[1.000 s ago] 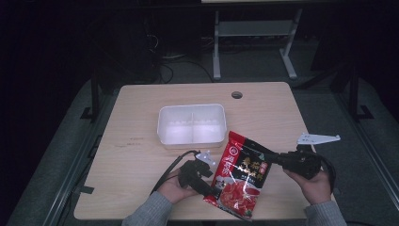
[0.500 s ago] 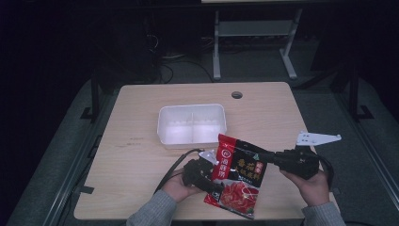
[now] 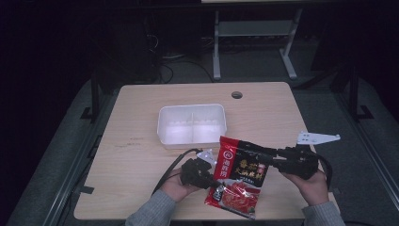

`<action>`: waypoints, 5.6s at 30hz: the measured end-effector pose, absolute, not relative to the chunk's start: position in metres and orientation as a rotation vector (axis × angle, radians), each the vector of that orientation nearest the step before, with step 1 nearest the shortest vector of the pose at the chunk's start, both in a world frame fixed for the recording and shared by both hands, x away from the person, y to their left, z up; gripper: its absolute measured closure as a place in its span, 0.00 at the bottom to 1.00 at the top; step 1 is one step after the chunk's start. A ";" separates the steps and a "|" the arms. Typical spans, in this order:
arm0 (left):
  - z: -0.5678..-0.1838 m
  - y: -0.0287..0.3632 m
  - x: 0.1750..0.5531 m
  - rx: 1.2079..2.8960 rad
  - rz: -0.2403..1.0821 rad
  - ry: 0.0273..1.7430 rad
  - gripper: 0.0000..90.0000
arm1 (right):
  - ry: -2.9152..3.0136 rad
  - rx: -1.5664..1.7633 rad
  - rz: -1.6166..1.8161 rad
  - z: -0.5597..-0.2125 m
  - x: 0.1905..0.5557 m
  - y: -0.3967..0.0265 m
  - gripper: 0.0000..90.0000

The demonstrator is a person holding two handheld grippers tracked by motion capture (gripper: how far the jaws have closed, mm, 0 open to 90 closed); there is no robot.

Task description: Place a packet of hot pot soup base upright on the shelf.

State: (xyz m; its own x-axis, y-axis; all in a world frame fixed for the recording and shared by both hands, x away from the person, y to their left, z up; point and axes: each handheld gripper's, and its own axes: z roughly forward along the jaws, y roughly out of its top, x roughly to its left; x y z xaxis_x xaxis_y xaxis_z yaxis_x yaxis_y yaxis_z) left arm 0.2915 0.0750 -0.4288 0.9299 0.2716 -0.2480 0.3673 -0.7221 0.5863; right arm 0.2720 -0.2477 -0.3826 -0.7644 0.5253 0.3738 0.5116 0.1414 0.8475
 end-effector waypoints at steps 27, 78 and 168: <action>-0.425 0.088 0.287 2.386 -0.129 0.460 0.70 | 2.501 1.159 1.737 -0.399 0.281 -0.231 0.80; -0.436 0.193 0.248 2.422 0.144 0.592 0.39 | 2.336 1.063 1.656 -0.298 0.310 -0.175 0.80; -0.444 0.206 0.254 2.411 0.165 0.632 0.32 | 2.087 1.143 1.508 -0.312 0.429 0.003 0.80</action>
